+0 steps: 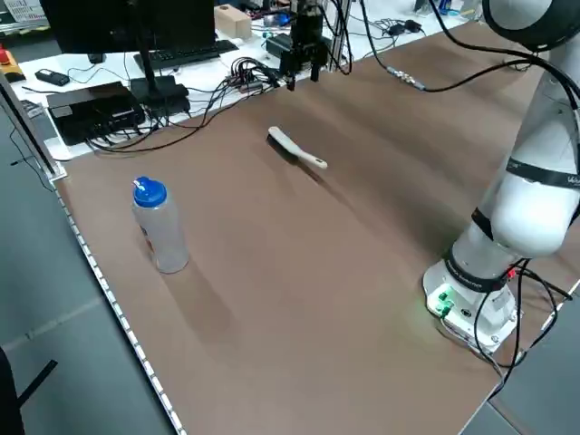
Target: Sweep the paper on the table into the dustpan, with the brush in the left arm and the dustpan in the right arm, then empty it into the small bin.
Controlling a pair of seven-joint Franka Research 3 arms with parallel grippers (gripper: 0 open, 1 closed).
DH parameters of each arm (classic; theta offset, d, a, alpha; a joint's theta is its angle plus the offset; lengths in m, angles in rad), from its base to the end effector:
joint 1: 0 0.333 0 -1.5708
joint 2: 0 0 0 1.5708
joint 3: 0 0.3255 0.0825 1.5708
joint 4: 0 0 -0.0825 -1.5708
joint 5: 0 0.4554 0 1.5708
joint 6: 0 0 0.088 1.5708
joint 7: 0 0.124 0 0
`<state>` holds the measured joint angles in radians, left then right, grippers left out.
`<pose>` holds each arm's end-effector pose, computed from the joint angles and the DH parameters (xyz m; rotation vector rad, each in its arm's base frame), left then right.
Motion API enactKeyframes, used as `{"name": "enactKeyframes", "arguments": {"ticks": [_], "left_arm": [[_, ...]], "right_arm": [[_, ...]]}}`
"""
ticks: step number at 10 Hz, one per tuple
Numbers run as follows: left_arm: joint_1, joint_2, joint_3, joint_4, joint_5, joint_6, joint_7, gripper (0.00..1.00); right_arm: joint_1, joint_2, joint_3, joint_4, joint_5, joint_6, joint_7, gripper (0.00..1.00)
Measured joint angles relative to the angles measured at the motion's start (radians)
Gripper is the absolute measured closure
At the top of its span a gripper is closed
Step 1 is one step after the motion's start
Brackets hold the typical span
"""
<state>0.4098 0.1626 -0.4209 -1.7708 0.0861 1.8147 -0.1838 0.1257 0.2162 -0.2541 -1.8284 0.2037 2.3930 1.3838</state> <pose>0.6607 0.0110 0.4317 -3.1029 -0.2316 0.1584 0.7136 -0.0794 0.4172 -1.9465 2.0473 -0.3188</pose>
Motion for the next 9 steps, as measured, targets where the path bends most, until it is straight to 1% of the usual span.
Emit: {"name": "enactKeyframes", "arguments": {"ticks": [1,3,5,6,8,9], "left_arm": [[-0.023,-0.017,0.033,0.024,-0.048,-0.036,-0.001,0.0],[-0.136,-0.07,0.133,0.046,-0.079,-0.071,-0.001,0.0],[-0.263,-0.124,0.208,0.047,-0.084,-0.13,-0.002,0.0],[-0.318,-0.144,0.243,0.051,-0.094,-0.138,-0.005,0.0],[-0.336,-0.149,0.252,0.09,-0.106,-0.137,-0.007,0.0],[-0.332,-0.145,0.255,0.134,-0.106,-0.142,-0.005,0.0]], "right_arm": [[-0.011,-0.011,0.001,-0.001,0.026,-0.001,0.0,0.67],[-0.038,-0.032,0.001,-0.011,0.093,-0.005,-0.022,0.67],[-0.079,-0.042,0.002,-0.034,0.219,-0.006,-0.133,0.67],[-0.102,-0.045,0.001,-0.045,0.266,-0.006,-0.194,0.67],[-0.136,-0.049,0.002,-0.06,0.308,-0.01,-0.273,0.67],[-0.15,-0.051,0.002,-0.067,0.328,-0.01,-0.308,0.67]]}}
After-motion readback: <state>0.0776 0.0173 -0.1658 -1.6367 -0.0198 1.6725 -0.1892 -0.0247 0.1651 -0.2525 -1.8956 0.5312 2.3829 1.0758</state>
